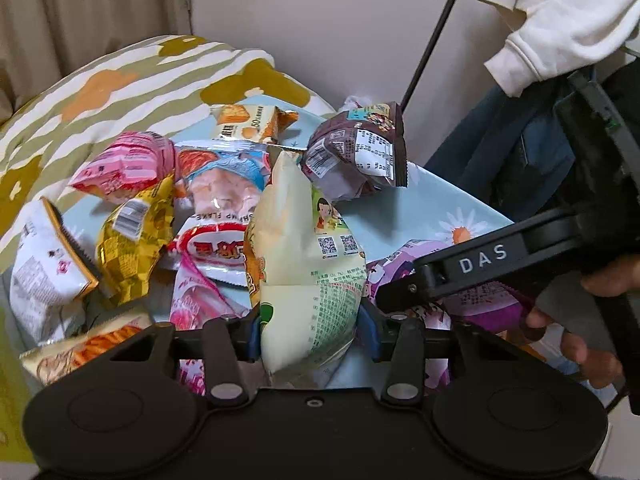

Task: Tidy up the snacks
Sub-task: 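Grasp the pale green bag with the left gripper while the right gripper grasps the purple bag, then carry both bags over the box and release them inside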

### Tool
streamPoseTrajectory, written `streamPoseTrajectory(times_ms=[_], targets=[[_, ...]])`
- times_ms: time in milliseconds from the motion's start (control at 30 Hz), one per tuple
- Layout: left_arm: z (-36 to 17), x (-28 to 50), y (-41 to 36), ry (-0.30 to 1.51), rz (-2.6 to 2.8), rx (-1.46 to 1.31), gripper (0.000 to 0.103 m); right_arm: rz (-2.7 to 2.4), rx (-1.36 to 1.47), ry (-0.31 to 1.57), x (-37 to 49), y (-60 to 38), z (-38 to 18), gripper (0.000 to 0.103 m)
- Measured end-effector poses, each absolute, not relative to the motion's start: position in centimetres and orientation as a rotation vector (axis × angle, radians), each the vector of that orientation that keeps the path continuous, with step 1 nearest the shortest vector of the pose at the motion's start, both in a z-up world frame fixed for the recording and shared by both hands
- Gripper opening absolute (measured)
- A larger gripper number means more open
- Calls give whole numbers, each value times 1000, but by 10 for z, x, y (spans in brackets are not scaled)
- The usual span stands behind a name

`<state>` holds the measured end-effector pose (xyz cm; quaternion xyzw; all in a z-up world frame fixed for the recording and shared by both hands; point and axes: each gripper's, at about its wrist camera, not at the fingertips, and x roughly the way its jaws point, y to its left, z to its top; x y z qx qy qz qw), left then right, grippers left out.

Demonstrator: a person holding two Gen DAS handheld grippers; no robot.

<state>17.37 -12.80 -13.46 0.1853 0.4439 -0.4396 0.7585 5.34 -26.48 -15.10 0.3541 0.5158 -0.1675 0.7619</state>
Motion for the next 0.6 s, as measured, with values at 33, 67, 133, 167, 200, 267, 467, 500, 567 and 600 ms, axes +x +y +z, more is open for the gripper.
streamPoseTrajectory(times_ms=[33, 67, 133, 167, 200, 267, 467, 500, 567, 600], targets=[[-134, 173, -127, 969, -950, 397, 49, -359, 765, 1123, 54, -265, -151, 103], [-134, 173, -126, 971, -943, 391, 49, -351, 755, 1124, 55, -265, -152, 103], [-134, 171, -125, 970, -931, 384, 48, -332, 743, 1125, 57, -264, -152, 103], [-134, 170, -124, 964, -924, 383, 47, -319, 739, 1124, 58, -264, -152, 103], [-134, 168, -124, 956, -916, 378, 46, -299, 743, 1124, 58, -263, -151, 88], [-133, 166, -123, 950, -908, 368, 46, -285, 738, 1124, 58, -263, -150, 85], [-119, 158, -119, 924, -873, 315, 46, -269, 654, 1099, 52, -263, -131, 84], [-115, 157, -117, 915, -866, 305, 46, -264, 649, 1093, 51, -264, -127, 84], [-107, 154, -114, 898, -851, 286, 45, -253, 630, 1079, 49, -266, -118, 84], [-102, 153, -113, 888, -841, 275, 45, -247, 620, 1071, 49, -267, -114, 84]])
